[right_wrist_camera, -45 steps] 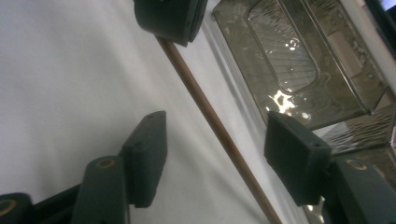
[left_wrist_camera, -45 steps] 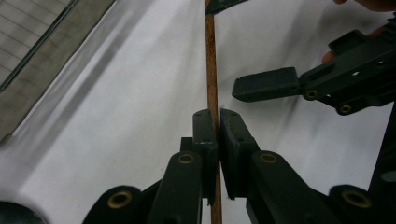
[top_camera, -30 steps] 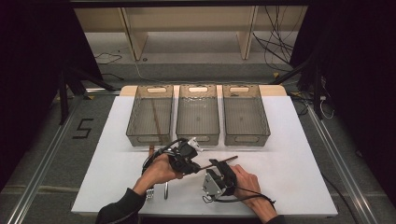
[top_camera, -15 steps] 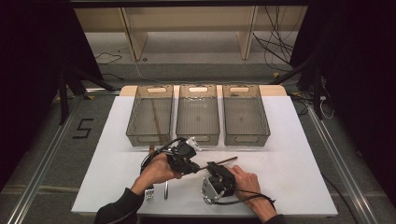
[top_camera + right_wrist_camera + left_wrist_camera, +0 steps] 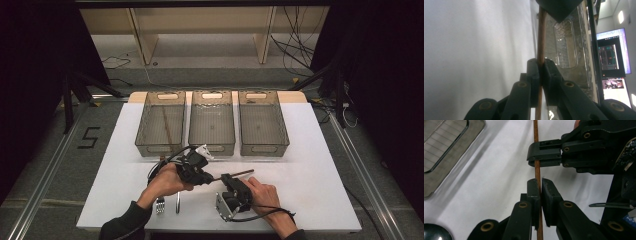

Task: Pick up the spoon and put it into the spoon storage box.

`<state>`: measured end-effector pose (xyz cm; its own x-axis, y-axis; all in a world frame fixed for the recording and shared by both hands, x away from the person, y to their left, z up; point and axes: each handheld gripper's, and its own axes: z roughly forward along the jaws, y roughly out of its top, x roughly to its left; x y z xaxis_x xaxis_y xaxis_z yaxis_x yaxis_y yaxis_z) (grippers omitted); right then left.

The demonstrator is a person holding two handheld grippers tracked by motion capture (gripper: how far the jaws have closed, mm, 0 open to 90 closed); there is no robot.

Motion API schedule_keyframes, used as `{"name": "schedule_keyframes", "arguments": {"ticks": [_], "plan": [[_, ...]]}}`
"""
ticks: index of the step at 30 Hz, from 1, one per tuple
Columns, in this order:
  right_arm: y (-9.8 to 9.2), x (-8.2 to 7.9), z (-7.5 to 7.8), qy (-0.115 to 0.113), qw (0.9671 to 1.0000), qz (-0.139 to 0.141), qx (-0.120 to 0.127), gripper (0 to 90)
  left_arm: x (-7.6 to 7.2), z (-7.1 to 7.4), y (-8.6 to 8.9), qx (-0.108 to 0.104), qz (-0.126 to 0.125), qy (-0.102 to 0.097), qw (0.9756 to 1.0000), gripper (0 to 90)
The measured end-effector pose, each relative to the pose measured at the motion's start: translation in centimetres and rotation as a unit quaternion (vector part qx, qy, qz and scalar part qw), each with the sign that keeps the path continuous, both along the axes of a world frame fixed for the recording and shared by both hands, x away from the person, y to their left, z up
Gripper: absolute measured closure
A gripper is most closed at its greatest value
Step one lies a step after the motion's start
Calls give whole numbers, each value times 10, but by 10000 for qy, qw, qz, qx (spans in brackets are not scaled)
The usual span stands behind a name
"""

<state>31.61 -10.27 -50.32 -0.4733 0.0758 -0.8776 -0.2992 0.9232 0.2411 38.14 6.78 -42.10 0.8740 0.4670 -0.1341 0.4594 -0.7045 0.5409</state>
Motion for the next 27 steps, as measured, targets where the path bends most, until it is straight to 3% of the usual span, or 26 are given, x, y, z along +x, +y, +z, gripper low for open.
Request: {"name": "schedule_keyframes", "arguments": {"ticks": [4, 12, 17, 22, 27], "plan": [[0, 0, 2, -45, 10000, -3, -22, 850, 1, 3, 4, -210, 68, 21, 9998, 813], [-2, 0, 3, -52, 9999, -85, -82, 852, 4, 17, 24, -739, 311, -100, 9967, 572], [-8, 3, 8, -118, 9997, -169, -142, 852, 6, 30, 42, -1085, 602, -299, 9918, 401], [-17, 8, 14, -70, 9990, -421, -96, 853, 5, 42, 64, -1383, 837, -486, 9857, 327], [-29, 15, 24, 93, 9974, -710, 45, 852, 3, 49, 85, -1704, 1101, -772, 9762, 293]]}}
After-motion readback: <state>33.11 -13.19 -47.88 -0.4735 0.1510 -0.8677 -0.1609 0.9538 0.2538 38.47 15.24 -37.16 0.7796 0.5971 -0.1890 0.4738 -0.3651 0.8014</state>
